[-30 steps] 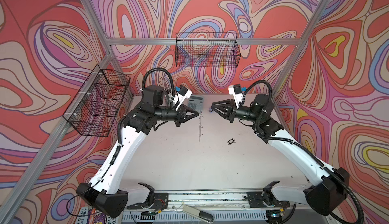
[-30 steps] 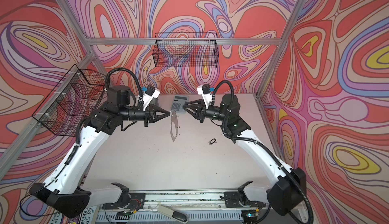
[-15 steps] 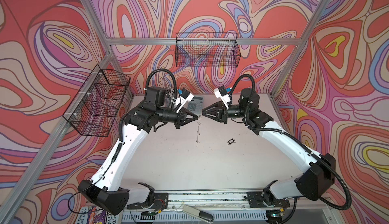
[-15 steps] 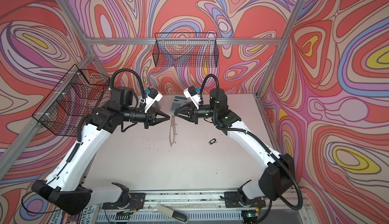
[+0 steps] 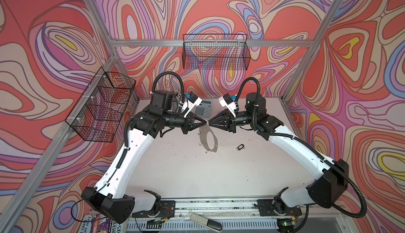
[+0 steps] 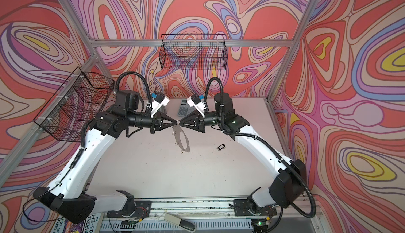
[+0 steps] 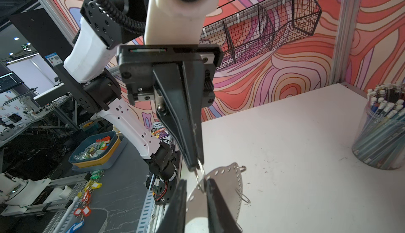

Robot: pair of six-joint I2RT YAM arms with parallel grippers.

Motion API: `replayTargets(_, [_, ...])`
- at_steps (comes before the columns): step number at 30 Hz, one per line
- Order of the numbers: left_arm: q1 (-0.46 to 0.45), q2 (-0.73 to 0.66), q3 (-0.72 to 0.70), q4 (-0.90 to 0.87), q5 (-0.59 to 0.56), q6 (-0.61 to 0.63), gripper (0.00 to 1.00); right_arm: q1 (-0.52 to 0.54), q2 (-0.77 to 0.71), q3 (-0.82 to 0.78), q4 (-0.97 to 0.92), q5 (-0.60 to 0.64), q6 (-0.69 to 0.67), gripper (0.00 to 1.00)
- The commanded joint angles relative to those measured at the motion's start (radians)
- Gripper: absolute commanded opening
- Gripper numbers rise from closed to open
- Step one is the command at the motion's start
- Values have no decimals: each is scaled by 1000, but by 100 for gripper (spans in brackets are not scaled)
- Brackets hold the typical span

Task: Attach keys to a key ring
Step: Pass the keyring.

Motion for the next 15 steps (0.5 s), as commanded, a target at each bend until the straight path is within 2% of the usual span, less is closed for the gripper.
replayTargets(1, [-5,8,17,-15,21,30,0,15,18,38,-16,-18,-28,15])
replayTargets(9, [-6,2,21,-22,20,36,0,28,43,68,-82,-15,-71,2])
replayTargets(15, [-5,-2,18,-18,11,38,0,28,27,59,-150,3,-127,2])
